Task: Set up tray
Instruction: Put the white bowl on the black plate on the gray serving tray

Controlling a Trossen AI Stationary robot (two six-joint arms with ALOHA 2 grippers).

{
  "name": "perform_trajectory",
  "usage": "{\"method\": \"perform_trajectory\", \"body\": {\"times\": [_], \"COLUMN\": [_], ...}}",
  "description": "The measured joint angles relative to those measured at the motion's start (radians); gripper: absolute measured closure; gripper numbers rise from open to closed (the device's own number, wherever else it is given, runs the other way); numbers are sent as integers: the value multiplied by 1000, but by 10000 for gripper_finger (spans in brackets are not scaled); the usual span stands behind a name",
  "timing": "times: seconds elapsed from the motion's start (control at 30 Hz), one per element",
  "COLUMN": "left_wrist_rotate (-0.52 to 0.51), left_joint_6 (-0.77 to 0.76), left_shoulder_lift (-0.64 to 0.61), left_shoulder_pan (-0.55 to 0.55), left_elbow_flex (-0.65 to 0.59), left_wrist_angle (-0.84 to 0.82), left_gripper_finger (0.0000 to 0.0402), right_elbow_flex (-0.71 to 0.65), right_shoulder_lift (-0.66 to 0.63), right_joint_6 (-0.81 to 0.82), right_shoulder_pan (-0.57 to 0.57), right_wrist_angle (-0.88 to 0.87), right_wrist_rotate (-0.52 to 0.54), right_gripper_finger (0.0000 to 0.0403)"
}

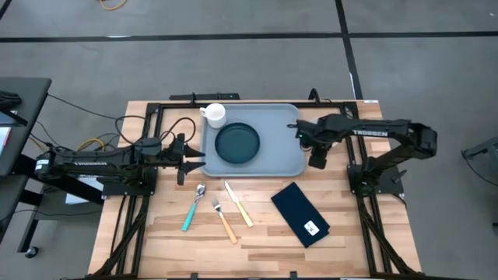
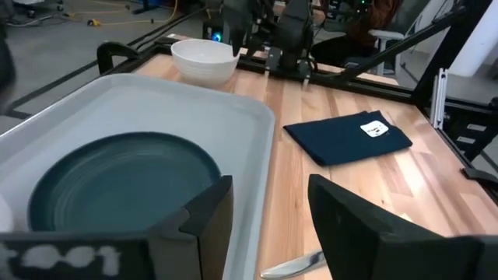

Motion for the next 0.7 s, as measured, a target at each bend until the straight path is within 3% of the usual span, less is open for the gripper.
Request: {"method": "perform_trajectory", "body": {"times": [0.2, 0.43, 0.7], "left_wrist_rotate": [0, 0, 0], "left_joint_6": [-1, -12, -13], "left_shoulder_lift": [0, 0, 0], "left_shoulder_pan": [0, 0, 0], "left_elbow_flex": [0, 0, 0], "left_wrist_angle": [-5, -5, -6], "left_gripper_finger": [246, 246, 246], "right_elbow_flex": [0, 0, 0], "right_shoulder_lift": [25, 26, 29], "right_joint_6": [27, 52, 65], "right_shoulder_pan": [0, -2, -2], "right_wrist_angle": [-2, 2, 18], "right_wrist_rotate": [1, 69, 69], "right_gripper_finger": [284, 241, 208]}}
